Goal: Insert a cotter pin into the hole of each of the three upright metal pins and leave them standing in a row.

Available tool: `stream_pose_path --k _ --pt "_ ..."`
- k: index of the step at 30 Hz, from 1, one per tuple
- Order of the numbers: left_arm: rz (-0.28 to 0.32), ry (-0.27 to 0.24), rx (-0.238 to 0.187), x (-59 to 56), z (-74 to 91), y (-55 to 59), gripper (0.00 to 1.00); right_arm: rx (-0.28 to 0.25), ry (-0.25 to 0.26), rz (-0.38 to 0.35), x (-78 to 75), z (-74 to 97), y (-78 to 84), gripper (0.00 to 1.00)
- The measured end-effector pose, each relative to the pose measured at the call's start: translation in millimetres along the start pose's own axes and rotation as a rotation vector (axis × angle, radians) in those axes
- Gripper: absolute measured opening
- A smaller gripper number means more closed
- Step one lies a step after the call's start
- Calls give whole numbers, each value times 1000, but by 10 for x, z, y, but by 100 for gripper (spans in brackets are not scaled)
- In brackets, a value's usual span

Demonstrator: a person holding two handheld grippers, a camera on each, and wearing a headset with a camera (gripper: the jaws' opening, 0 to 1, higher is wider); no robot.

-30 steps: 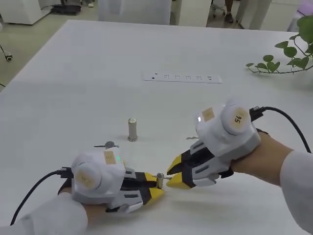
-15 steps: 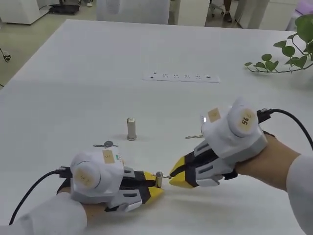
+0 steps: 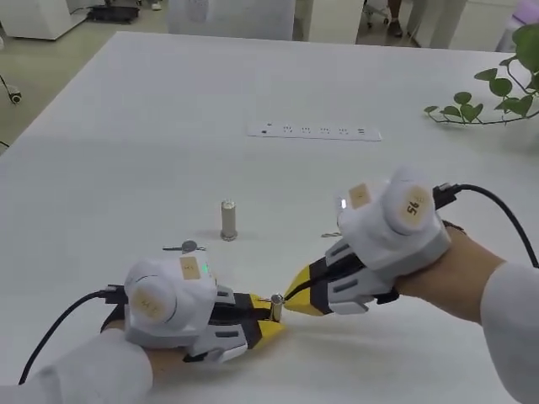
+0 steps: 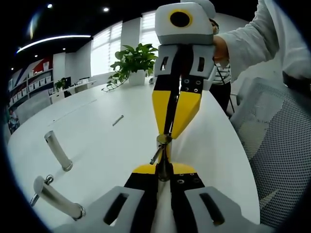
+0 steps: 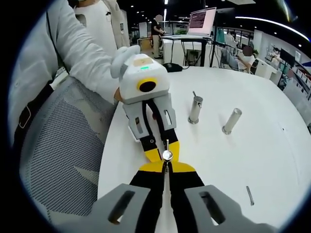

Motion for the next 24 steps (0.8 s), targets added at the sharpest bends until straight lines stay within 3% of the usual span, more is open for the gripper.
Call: stream_pose_path --k 5,13,24 --pt "1 0 -1 1 -1 -3 6 8 -6 -9 -7 -12 10 6" --pt "19 3 0 4 1 -3 8 -5 10 -42 -27 8 23 15" --pt "69 -10 4 16 83 7 32 -18 21 -73 -31 47 76 20"
Point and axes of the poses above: the centre of the closed fingertips' face, and the gripper's own axes: z roughly backward along the fingers, x roughly to its left, y roughly out of its underside, the point moved 3 cm from there along z, roughly backward along the fingers, and after that the axes turned 13 degrees about -z, right-handed, at the moved point
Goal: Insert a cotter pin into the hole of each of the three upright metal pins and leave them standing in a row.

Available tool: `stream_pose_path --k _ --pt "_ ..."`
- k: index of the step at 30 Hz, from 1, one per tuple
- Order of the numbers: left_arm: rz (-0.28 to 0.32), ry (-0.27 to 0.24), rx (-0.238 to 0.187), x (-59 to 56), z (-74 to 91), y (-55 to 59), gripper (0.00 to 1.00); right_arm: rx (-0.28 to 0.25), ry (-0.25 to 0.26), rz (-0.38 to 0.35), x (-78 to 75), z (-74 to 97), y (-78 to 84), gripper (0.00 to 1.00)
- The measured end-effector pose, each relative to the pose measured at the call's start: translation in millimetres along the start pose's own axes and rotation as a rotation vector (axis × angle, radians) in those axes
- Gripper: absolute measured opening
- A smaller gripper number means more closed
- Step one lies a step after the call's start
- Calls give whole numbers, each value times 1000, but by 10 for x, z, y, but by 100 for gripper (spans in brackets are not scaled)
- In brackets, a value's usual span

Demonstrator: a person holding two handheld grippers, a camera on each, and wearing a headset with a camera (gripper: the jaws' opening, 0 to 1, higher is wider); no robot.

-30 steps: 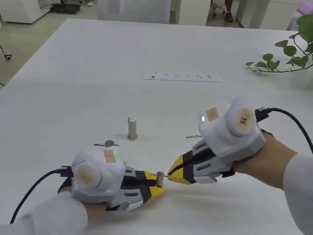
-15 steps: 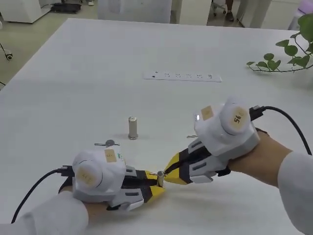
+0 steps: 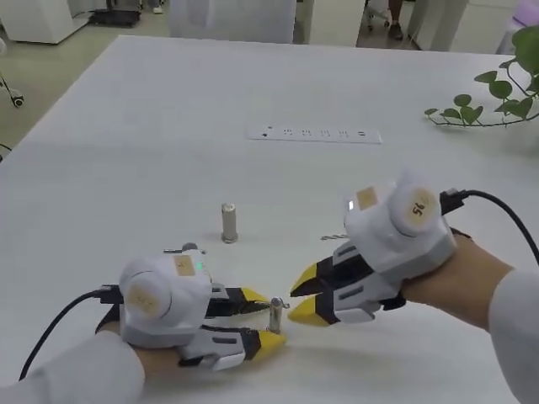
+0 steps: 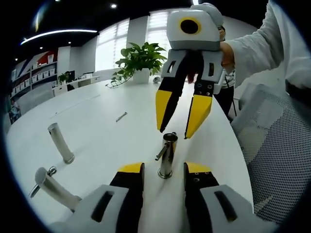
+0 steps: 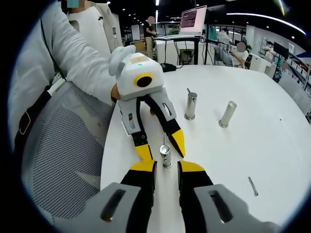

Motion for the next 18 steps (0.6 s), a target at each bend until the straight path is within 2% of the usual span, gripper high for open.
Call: stream_pose_path --k 4,9,15,18 --pt "6 10 10 -32 89 -9 40 -12 3 -18 8 -3 18 25" --pt "30 25 16 -105 233 -26 49 -15 1 -34 30 -32 57 27" --pt "68 23 -7 -167 461 -99 64 -17 -3 -43 56 -93 80 27" --pt "79 18 -26 -207 565 -168 67 -18 -4 -42 61 -111 83 27"
Point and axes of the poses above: the centre of the closed fingertips' face, and the gripper's own axes: z roughly backward along the fingers, x roughly to its left, y roughly out of its underside, the point moved 3 cm from there along z, roughly backward along the fingers, and after that the axes turned 13 degrees about -z, right-handed, at the moved point
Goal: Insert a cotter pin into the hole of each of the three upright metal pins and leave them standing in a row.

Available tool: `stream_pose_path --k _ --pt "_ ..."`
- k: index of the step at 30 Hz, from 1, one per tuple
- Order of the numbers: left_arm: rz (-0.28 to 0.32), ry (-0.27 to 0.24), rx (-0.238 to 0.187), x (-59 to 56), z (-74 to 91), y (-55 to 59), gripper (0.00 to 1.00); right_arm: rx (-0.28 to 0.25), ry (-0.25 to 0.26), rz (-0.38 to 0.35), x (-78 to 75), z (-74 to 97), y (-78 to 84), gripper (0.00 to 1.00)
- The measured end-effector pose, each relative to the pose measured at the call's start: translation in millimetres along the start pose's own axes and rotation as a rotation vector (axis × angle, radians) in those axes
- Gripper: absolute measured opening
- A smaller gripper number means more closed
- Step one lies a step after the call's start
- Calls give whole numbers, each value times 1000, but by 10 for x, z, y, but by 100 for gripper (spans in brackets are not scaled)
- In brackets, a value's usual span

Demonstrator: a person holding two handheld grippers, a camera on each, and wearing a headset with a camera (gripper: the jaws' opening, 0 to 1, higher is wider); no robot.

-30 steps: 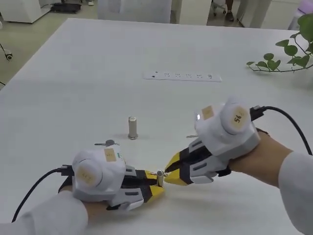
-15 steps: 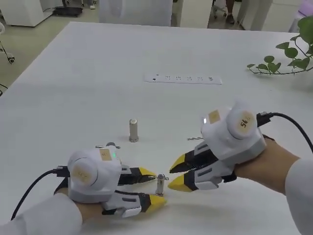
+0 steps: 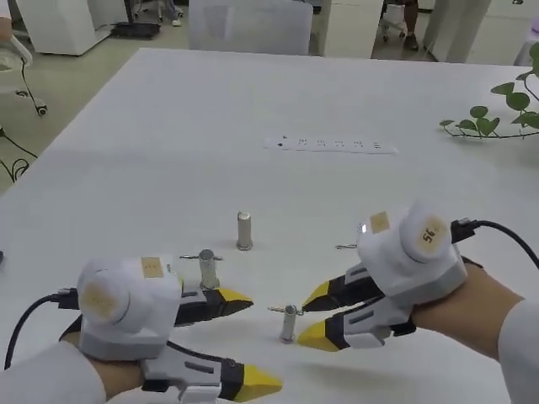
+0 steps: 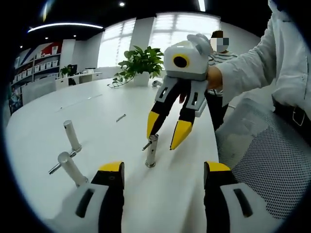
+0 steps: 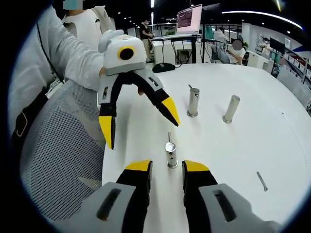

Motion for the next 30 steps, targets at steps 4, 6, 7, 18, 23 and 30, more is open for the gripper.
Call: stream_pose_path --k 4,6,7,18,23,30 --pt "21 -13 -26 -51 121 -82 76 -8 -1 -7 -6 -27 -10 27" --pt "30 -20 -30 -75 179 -109 76 -11 1 -7 -17 -47 -14 27" --pt "25 -26 -24 -86 213 -111 76 -13 0 -8 -16 -58 -14 27" --pt "57 -89 -53 -78 519 -129 80 -18 5 -11 -41 -176 12 26" --pt "77 -129 -61 -22 651 -66 83 -18 13 -1 -64 -214 35 24" --pt "91 -163 -61 1 758 -16 82 -28 13 6 -87 -296 50 17"
Point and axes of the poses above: the centre of the closed fingertips' face, and the gripper's own axes: z roughly backward along the fingers, x roughly to its left, y roughly out of its underside, the point moved 3 cm from there along z, roughly backward along the fingers, and after that the axes turned 13 degrees about -z, right-handed, at the moved point
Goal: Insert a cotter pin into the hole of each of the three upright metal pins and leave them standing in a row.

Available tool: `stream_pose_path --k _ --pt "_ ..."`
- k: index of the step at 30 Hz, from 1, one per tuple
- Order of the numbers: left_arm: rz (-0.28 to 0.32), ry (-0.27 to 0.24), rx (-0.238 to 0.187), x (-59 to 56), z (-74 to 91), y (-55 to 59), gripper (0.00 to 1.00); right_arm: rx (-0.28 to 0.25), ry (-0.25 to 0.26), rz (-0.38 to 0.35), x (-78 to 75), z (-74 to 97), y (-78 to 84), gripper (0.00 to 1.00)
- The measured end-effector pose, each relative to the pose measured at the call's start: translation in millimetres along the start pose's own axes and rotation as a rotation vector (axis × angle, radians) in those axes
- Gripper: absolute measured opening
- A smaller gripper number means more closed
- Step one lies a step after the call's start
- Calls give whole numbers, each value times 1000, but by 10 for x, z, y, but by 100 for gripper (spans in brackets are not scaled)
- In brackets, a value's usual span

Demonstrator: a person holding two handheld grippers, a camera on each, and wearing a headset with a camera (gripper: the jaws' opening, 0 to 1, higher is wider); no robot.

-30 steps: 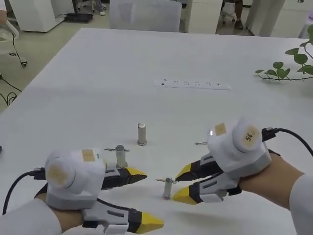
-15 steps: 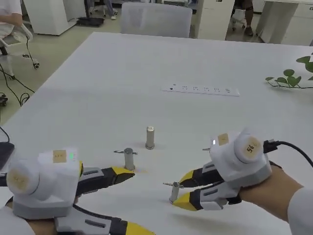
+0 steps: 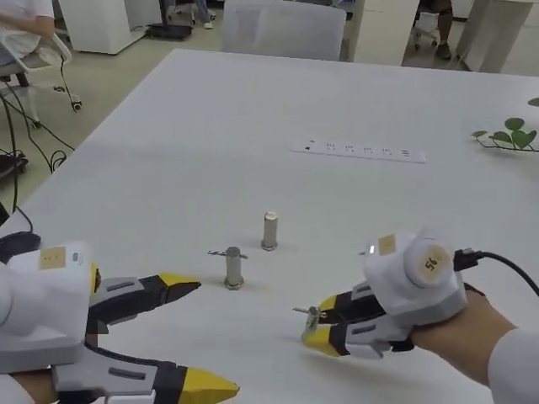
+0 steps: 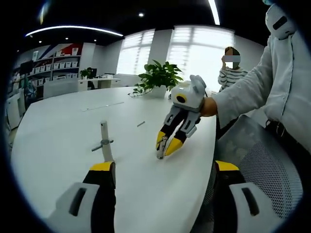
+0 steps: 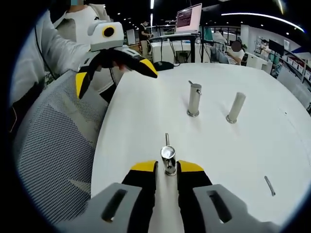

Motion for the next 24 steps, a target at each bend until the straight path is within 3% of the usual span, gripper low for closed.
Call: stream_pose_path --k 13,24 --pt "8 -11 -9 16 10 9 81 -2 -6 90 -80 -30 -36 11" --pt "10 -15 -9 18 22 11 80 -5 -8 120 -265 -75 -259 11"
Point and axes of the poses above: the centre of the closed fingertips' face, and the gripper's own axes: z roughly backward along the fingers, x roughly to its left, y roughly out of its underside, the point moved 3 cm from there along z, roughly backward along the fingers, and after that the axes turned 13 degrees about -z, right-handed, at the moved point
